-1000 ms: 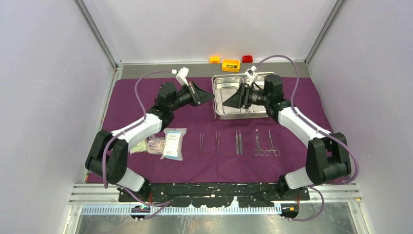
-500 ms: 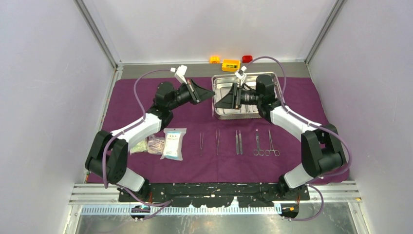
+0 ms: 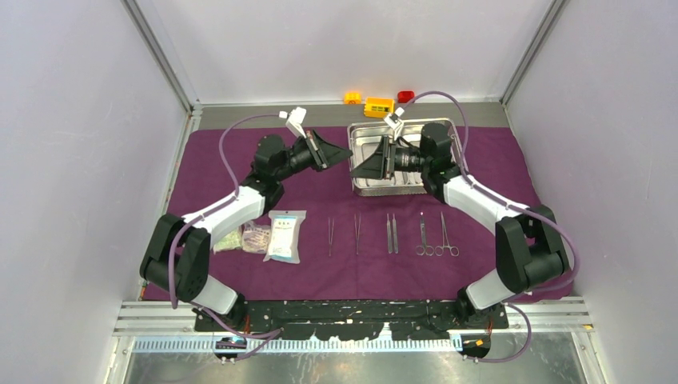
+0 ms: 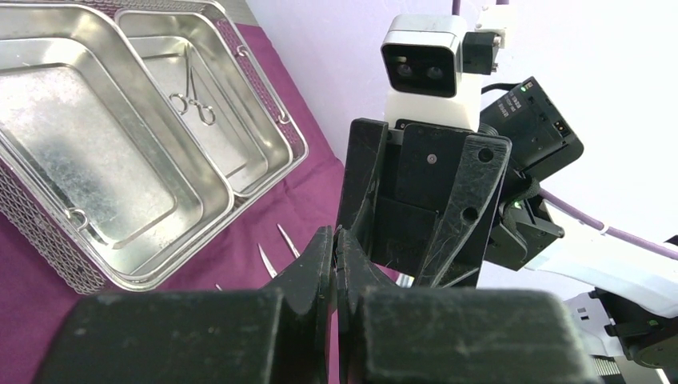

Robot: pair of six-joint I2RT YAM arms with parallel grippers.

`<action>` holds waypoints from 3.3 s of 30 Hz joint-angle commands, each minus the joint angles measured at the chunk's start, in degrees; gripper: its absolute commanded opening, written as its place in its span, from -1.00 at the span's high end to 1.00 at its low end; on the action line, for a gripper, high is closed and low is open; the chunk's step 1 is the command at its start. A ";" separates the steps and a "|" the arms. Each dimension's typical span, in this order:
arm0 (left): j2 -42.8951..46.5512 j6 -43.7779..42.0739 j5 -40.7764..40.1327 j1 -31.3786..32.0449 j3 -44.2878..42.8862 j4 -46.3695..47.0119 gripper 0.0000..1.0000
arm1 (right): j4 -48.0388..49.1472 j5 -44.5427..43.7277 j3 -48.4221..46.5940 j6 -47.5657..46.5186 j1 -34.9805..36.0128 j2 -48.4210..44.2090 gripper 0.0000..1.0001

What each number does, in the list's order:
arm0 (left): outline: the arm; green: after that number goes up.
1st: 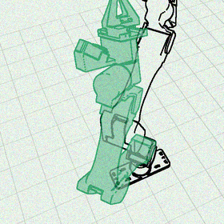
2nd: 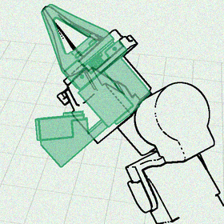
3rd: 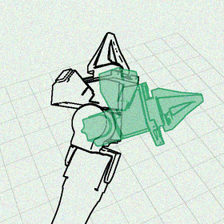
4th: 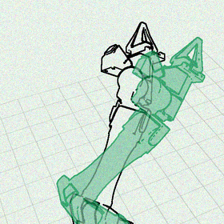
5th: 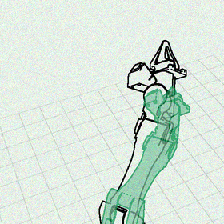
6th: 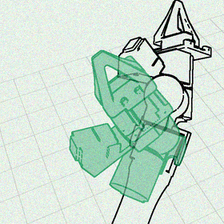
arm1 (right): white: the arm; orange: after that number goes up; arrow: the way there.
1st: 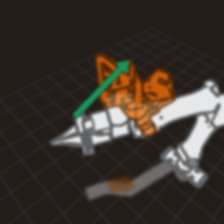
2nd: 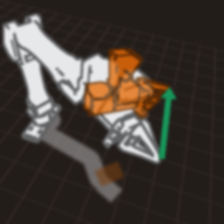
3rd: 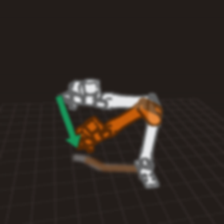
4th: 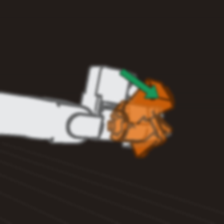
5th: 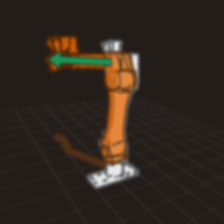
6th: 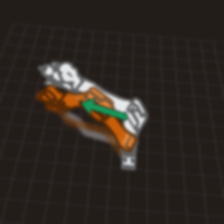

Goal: Open and lay out the surgical kit
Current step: Adjust the medical item in the surgical kit.

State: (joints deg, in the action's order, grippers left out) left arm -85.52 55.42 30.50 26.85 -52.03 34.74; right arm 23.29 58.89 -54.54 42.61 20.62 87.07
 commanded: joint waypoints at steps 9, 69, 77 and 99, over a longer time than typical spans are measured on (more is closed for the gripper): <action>0.18 2.32 -0.15 -0.83 -0.57 6.12 1.00 | 12.32 5.01 -0.12 6.74 2.18 1.87 0.14; -8.77 -13.97 -15.38 7.84 -18.66 -36.01 0.44 | -31.25 -25.50 -8.01 -21.42 5.82 -1.39 0.99; -9.87 -14.28 -16.53 8.41 -20.22 -38.90 0.67 | -32.81 -26.75 -8.29 -22.65 6.00 -1.04 0.89; -7.64 -12.12 -27.70 14.52 -8.45 -49.50 0.81 | -47.46 -37.32 -3.03 -47.75 -0.92 -15.52 0.10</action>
State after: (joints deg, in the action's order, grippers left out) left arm -94.48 42.68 5.10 39.62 -61.54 -14.39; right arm -24.45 23.66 -59.35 -0.89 23.49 74.72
